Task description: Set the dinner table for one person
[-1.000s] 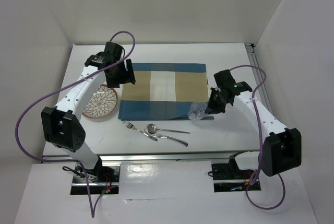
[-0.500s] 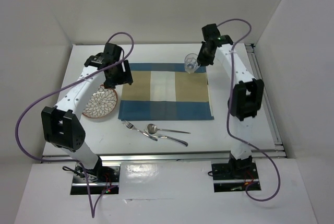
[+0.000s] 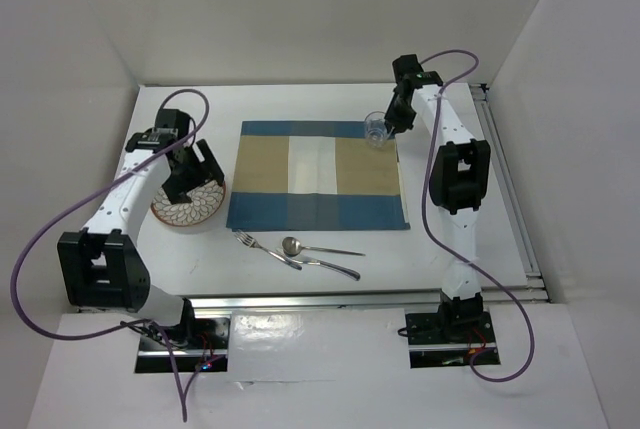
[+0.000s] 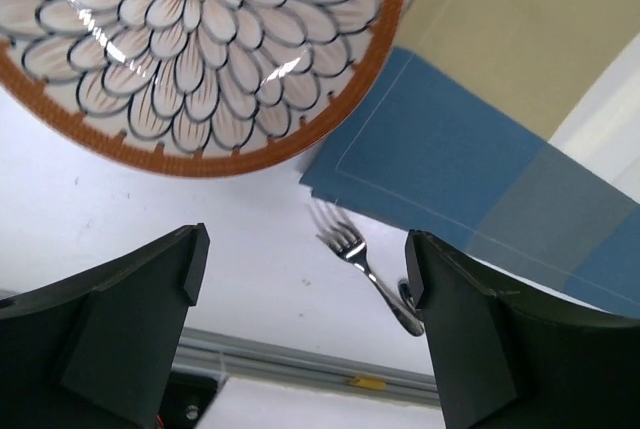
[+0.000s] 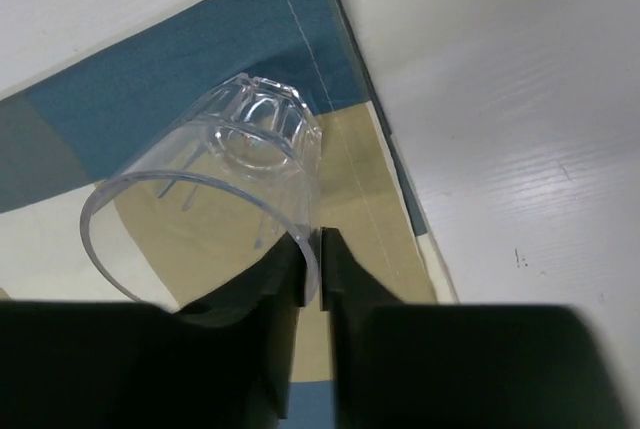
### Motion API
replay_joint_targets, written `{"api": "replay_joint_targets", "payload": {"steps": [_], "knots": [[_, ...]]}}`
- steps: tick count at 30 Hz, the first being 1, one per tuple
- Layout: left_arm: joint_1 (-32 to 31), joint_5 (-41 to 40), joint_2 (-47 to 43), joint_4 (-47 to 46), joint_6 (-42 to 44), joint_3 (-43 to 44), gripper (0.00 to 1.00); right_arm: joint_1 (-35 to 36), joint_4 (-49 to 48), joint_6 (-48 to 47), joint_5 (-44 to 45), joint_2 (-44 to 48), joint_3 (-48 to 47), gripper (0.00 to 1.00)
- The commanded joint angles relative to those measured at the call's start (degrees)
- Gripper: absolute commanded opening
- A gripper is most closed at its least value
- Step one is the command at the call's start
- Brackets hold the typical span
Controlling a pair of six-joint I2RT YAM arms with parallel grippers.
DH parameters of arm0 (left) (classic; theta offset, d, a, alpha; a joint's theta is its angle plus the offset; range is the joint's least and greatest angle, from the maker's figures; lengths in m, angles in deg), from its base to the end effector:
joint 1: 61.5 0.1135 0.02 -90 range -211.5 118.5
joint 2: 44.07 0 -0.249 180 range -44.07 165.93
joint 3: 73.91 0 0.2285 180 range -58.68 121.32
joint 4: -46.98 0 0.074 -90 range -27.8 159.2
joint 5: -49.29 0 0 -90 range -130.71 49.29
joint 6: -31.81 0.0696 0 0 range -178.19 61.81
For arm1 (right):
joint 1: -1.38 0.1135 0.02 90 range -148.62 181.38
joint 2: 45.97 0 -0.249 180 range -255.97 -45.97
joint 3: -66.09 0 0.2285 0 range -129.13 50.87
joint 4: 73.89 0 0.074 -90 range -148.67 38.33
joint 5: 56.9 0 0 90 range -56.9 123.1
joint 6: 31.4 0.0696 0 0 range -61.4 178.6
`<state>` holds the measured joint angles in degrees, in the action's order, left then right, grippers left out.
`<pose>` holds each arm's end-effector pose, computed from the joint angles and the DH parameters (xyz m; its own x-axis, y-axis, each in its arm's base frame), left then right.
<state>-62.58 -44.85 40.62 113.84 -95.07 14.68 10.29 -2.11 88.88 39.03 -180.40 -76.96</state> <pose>0.2902 -0.0004 0.2492 -0.7039 -0.5854 -0.4022 -0.5457 0.8082 -0.2214 0.4802 0.0680 0.1978 -0.8157 0.3798 -0.4364 0.3512 0.9245 0.1481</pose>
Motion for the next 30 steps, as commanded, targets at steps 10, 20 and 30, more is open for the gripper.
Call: {"api": "replay_joint_targets", "payload": {"steps": [10,20,30], "knots": [[14.25,6.70,-4.96,1.53,-11.44,-12.97,1.00,-0.12,-4.52,-2.42,-7.07,6.37,0.38,0.93],[19.71,5.56,-7.35,-11.29,-20.77,-22.91,0.98,-0.12,-12.16,-2.42,-12.26,25.24,16.53,0.98],[21.38,2.21,-0.49,-21.22,-23.84,-24.23,0.88,-0.64,-12.62,-3.48,-12.26,38.80,29.47,0.99]]}}
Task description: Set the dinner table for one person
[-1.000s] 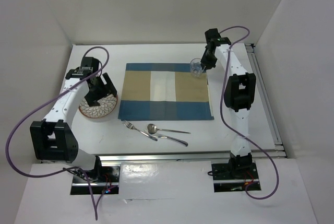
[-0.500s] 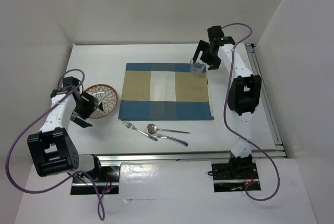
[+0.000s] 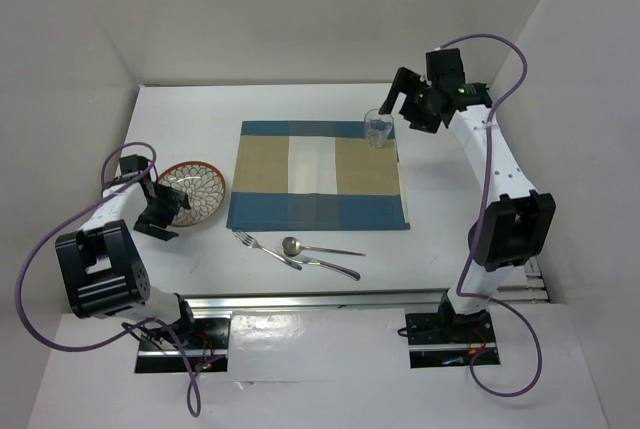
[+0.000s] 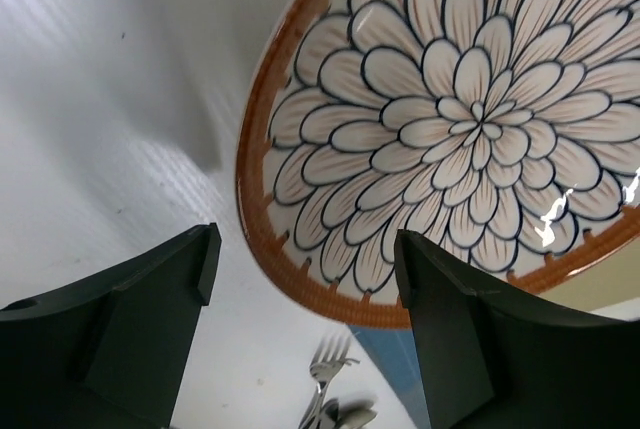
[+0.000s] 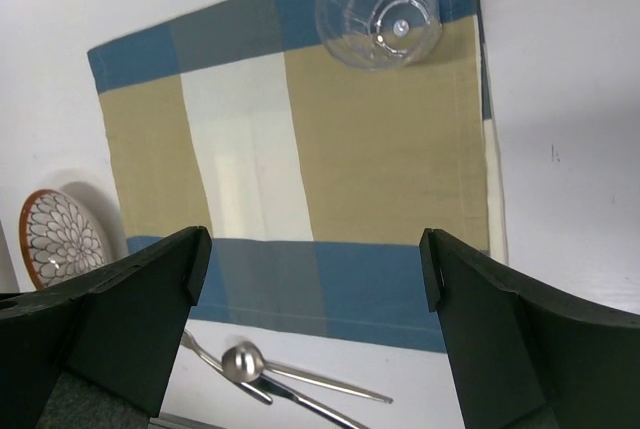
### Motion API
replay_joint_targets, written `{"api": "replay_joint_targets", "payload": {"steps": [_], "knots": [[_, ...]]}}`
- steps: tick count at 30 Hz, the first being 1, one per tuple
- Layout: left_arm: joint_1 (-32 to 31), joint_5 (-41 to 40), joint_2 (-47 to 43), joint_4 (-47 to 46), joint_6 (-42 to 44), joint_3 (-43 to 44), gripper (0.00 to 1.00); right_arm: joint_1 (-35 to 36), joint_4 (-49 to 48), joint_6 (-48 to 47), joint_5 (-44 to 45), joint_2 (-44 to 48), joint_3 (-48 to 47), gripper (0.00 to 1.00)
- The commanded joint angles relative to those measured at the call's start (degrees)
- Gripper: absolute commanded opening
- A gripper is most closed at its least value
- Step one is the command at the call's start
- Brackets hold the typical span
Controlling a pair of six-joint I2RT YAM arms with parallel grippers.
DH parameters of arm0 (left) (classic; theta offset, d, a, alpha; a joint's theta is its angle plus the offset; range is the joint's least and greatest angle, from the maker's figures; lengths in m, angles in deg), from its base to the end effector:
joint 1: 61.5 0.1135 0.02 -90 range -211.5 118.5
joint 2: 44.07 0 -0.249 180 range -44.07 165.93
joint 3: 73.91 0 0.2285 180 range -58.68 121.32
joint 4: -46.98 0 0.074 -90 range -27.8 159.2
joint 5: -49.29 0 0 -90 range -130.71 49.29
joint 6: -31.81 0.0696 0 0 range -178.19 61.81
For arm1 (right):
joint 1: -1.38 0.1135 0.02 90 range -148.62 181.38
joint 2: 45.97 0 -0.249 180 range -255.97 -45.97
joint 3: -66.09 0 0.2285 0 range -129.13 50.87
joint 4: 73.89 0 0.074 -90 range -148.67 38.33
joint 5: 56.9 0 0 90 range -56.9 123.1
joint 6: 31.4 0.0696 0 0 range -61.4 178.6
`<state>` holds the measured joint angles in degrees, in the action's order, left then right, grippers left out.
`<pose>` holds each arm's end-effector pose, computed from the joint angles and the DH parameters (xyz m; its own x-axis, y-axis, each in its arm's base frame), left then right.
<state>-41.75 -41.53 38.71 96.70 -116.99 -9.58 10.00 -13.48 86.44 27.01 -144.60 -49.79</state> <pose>0.2433 0.0884 0.1549 -0.1593 -0.9659 -0.2040 -0.9249 0.2183 -0.3112 0.3746 0.0643 0.3295 -0.7034 0.3630 -0.6111 0.1164 0.9070 0.4048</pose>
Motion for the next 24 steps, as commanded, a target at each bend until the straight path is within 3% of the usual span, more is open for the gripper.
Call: {"api": "replay_joint_targets", "payload": {"steps": [1,4,7,9,17,24], "knots": [[0.55,-1.64,1.42,-4.61,-1.93,0.03,0.84,-0.36,-0.72,-1.03,0.37,3.70,2.83,0.99],[0.55,-1.64,2.99,-5.15,-1.93,0.56,0.77,-0.88,-0.19,-1.55,1.42,5.55,3.63,0.99],[0.55,-1.64,3.61,-5.15,-1.93,0.56,0.62,-0.89,1.04,-1.56,1.96,6.17,4.16,0.99],[1.08,-1.64,4.14,-5.15,-1.93,0.56,0.45,-0.89,1.65,-1.56,2.57,6.69,4.16,0.99],[1.61,-1.64,2.30,-4.01,-0.35,4.68,0.00,-0.89,2.18,-1.56,3.10,7.22,3.54,0.99],[1.61,0.56,0.98,-2.86,3.43,11.09,0.00,-0.89,3.49,-1.56,4.15,7.84,4.07,0.99]]}}
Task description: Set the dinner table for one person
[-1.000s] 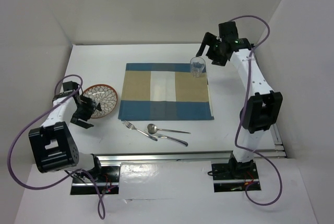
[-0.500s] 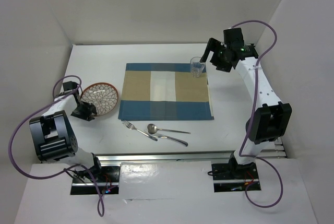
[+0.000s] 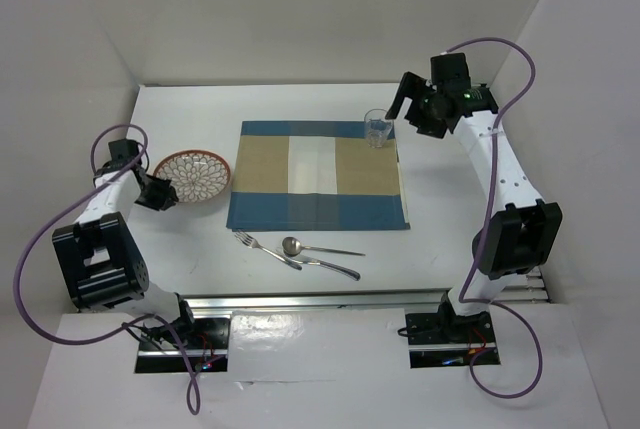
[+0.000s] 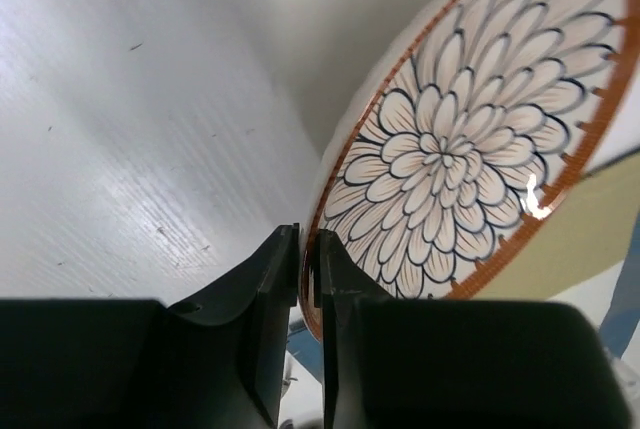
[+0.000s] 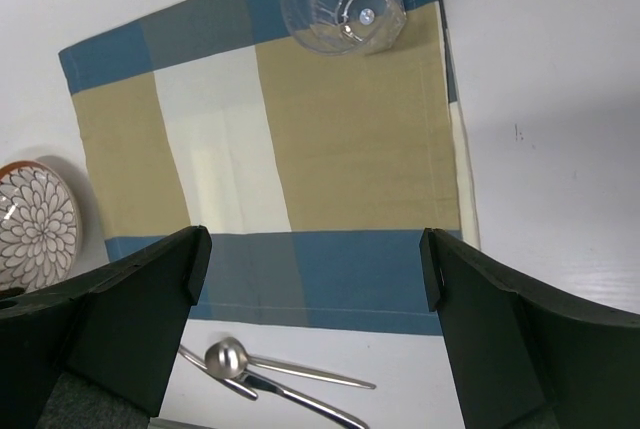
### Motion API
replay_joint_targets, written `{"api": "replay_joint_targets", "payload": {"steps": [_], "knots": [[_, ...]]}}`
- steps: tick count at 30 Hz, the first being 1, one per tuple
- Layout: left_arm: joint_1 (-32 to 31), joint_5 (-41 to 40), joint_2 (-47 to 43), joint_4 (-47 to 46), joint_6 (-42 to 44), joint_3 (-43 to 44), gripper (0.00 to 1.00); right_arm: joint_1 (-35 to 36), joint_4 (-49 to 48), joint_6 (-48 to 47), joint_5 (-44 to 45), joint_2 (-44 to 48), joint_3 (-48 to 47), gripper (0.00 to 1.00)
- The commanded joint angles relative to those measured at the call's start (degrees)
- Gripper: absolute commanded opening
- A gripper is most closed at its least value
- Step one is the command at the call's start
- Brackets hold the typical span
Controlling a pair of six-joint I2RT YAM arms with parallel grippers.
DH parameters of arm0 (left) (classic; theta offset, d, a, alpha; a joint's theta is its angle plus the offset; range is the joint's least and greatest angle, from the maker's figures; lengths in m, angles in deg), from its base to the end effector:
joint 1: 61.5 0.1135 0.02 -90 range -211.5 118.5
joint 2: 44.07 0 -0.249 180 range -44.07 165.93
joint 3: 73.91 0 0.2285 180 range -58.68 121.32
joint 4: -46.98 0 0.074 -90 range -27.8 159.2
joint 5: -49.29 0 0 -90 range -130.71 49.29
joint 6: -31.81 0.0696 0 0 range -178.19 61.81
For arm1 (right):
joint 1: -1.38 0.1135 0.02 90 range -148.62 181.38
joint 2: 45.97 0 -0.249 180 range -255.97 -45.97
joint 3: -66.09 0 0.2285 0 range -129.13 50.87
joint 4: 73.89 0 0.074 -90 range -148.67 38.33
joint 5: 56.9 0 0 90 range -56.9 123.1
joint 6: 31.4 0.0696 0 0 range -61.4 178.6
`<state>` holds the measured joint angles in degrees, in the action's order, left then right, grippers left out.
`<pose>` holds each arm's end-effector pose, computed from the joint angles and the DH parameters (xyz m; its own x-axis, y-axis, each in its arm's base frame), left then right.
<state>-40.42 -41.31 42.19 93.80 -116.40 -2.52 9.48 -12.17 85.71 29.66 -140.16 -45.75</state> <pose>0.2729 0.1060 0.1769 -0.1231 -0.9584 -0.2577 -0.8902 0.2214 -0.3982 0.3549 0.0547 0.3313 -0.6965 0.3603 -0.6205 0.1506 0.9189 0.3646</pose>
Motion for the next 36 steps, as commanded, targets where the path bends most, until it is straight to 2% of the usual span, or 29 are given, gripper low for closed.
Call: {"api": "replay_joint_targets", "payload": {"steps": [1,10,18,23,26,31,36], "knots": [[0.28,1.73,-3.19,-0.56,4.15,4.65,0.00,-0.36,2.19,-1.36,2.29,3.40,0.03,0.99],[-3.50,3.41,-6.28,-1.10,7.15,12.82,0.00,-0.89,2.72,-1.89,1.25,3.40,0.03,0.99],[-4.21,5.00,-6.89,-1.10,8.29,15.11,0.00,-0.89,2.72,-1.89,1.25,3.92,0.03,0.99],[-8.50,7.63,-5.32,0.66,11.98,22.14,0.00,-0.89,2.72,-1.89,1.25,3.93,0.03,0.99],[-11.67,13.33,-5.31,-2.06,13.83,22.68,0.00,-0.89,2.72,-1.37,1.25,3.93,0.55,0.99],[-19.47,24.92,1.70,-4.16,17.34,25.66,0.00,-0.89,3.25,-1.36,1.25,4.54,0.55,0.99],[-26.43,29.17,9.18,-6.46,17.35,27.15,0.00,-0.89,4.30,-0.31,2.38,5.69,1.78,0.99]]}}
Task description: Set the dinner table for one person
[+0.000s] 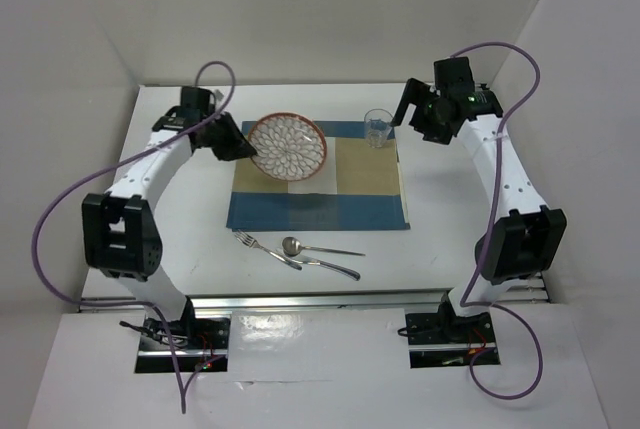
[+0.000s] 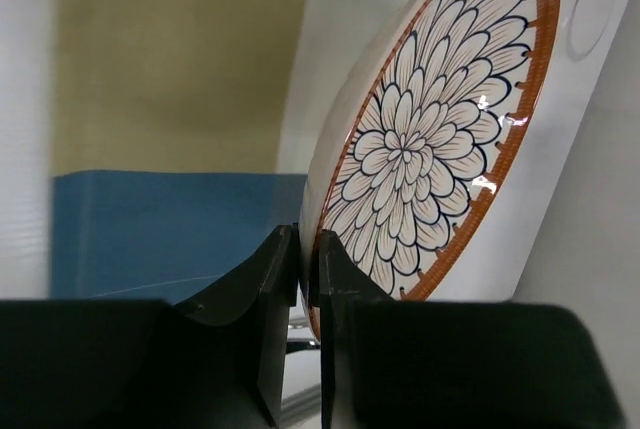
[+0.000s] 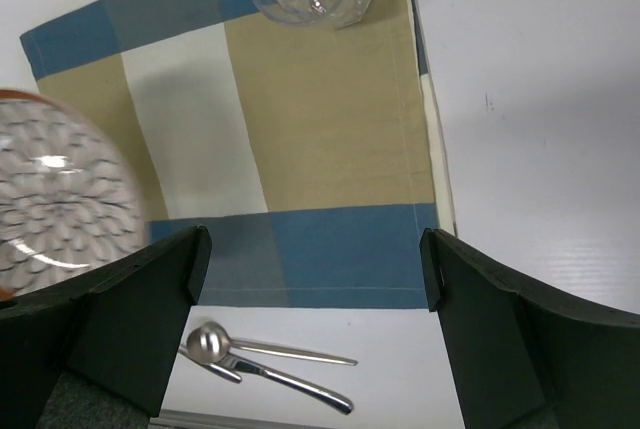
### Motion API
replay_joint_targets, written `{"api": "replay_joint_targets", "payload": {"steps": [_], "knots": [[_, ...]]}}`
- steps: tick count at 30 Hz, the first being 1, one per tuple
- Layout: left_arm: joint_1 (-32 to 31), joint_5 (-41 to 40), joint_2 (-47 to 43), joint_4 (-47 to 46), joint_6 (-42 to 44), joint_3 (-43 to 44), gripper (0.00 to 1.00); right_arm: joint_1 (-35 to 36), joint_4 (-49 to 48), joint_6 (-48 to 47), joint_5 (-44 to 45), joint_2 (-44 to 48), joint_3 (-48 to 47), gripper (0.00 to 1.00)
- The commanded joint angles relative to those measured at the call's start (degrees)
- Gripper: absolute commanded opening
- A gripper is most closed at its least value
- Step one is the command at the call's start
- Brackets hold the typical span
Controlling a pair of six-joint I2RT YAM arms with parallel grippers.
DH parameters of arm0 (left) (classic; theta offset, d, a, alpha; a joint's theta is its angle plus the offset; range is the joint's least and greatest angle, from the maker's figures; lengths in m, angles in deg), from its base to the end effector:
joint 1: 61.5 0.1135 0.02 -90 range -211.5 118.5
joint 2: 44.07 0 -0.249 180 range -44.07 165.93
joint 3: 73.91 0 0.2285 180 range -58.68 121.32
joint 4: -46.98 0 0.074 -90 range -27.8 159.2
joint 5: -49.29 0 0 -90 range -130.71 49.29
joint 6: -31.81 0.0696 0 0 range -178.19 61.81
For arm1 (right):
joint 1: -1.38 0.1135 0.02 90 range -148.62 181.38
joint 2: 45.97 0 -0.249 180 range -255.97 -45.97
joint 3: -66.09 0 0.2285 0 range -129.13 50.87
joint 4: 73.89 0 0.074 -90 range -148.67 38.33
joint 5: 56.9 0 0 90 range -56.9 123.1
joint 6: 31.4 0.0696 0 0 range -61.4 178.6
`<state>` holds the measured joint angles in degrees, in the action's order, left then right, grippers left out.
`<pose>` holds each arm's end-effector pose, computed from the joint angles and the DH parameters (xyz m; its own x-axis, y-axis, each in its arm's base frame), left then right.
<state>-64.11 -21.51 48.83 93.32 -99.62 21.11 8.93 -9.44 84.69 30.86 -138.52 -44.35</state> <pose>0.3597 -0.0393 0.2732 -0.7066 -0.5933 -0.3856 -0.2522 0.7203 -0.6462 0.3439 0.0483 0.3282 -0.7159 0.3484 -0.6051 0.1747 0.9284 0.3279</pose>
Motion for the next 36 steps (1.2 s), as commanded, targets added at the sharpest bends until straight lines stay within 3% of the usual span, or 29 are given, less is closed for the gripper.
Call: {"api": "replay_joint_targets", "payload": {"steps": [1,11,22,27,28,29,30,32,33,36], "knots": [[-4.75,9.36,3.76,-5.98,0.56,4.84,0.00,-0.34,2.26,0.72,1.19,4.05,0.39,0.99],[-8.55,12.52,15.10,-14.94,1.61,4.50,0.00,-0.34,5.79,1.86,4.34,6.68,1.70,0.99],[-10.31,9.55,22.12,-11.97,2.32,7.04,0.00,-0.34,4.57,0.72,3.48,6.68,3.02,0.99],[-11.36,9.63,26.10,-5.63,4.52,10.74,0.34,0.35,-1.59,-4.19,-4.24,8.27,9.69,0.99],[-11.36,8.41,25.06,-5.63,5.04,10.13,0.54,0.97,-2.38,-5.85,-4.79,8.79,10.40,0.99],[-11.36,7.61,24.35,-5.10,5.65,9.60,0.63,1.93,-2.39,-6.65,-5.31,8.79,11.10,0.99],[-11.88,6.82,23.04,-3.97,5.66,9.60,0.80,4.99,-3.00,-7.45,-4.45,8.79,11.63,0.97],[-11.89,5.42,22.50,-1.51,8.19,9.60,0.90,10.18,-3.00,-10.68,-1.90,7.91,12.16,0.88],[-11.89,4.45,21.89,1.81,8.99,11.42,0.92,15.86,-2.31,-11.58,1.24,6.87,12.86,0.88],[-11.89,0.41,19.87,6.40,11.72,13.63,0.93,24.32,-2.82,-14.48,2.15,5.19,15.05,0.87]]}}
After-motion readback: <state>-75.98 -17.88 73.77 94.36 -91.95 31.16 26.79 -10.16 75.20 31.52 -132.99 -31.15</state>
